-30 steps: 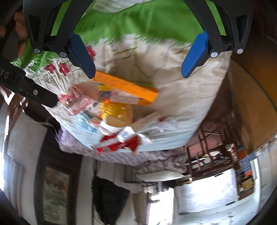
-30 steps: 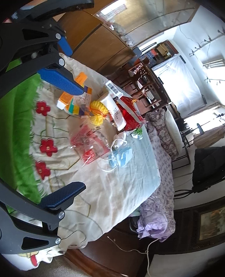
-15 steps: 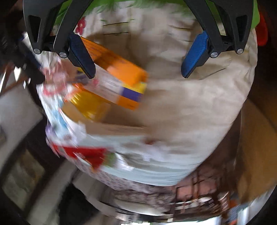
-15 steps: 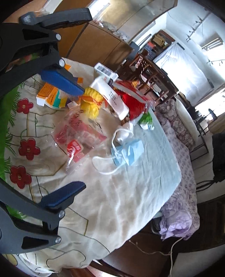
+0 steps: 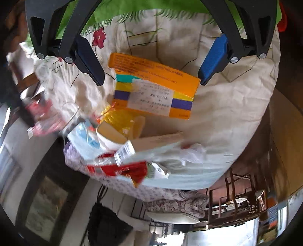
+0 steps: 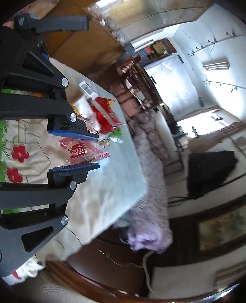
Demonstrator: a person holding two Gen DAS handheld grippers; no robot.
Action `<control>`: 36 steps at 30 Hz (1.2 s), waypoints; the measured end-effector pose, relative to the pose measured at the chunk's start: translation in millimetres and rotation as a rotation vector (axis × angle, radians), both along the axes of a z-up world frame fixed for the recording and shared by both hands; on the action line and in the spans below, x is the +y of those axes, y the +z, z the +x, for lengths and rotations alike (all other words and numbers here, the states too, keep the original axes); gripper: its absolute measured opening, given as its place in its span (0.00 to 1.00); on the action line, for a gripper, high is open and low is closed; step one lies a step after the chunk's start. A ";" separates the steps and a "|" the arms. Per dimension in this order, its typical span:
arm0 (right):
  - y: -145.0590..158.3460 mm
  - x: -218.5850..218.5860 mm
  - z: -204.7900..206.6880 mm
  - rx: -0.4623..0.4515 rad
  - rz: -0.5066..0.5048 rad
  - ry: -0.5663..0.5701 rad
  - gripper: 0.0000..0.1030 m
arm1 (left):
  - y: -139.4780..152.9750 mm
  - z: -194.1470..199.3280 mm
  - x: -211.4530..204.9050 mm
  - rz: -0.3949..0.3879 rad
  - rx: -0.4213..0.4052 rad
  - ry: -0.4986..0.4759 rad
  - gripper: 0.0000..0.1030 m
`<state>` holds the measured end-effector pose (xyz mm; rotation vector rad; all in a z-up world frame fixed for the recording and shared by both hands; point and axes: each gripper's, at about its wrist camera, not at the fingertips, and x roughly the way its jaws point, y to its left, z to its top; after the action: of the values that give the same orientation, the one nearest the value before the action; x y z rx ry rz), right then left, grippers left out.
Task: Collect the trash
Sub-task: 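Grasp the orange medicine box with the left tool while the right tool grasps the clear plastic bag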
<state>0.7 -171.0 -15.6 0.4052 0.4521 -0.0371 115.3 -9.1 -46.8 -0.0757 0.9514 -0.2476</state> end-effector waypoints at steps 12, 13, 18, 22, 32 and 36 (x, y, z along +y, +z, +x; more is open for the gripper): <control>-4.2 -5.9 8.8 0.030 0.018 0.019 0.27 | -12.5 -2.4 13.9 0.248 0.095 -0.001 0.94; -4.1 -6.3 9.0 0.028 0.011 0.018 0.27 | -4.0 0.0 28.0 0.268 0.087 0.039 0.94; -5.3 -7.4 8.6 0.030 0.013 0.010 0.28 | 19.7 3.5 68.0 0.204 0.074 0.119 0.94; -7.4 -7.9 7.5 0.032 0.021 0.013 0.28 | 2.9 1.1 43.5 -0.024 0.179 -0.019 0.94; -9.2 -9.2 9.2 0.036 0.026 0.020 0.28 | -11.6 28.8 11.5 -0.171 0.163 0.020 0.26; -9.3 -7.9 9.1 0.035 0.023 0.029 0.27 | -1.2 16.6 30.3 -0.214 0.106 0.041 0.15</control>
<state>9.8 -178.8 -24.9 0.4207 0.4935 -0.0115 131.9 21.2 -48.0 -0.3067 1.0247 -0.3089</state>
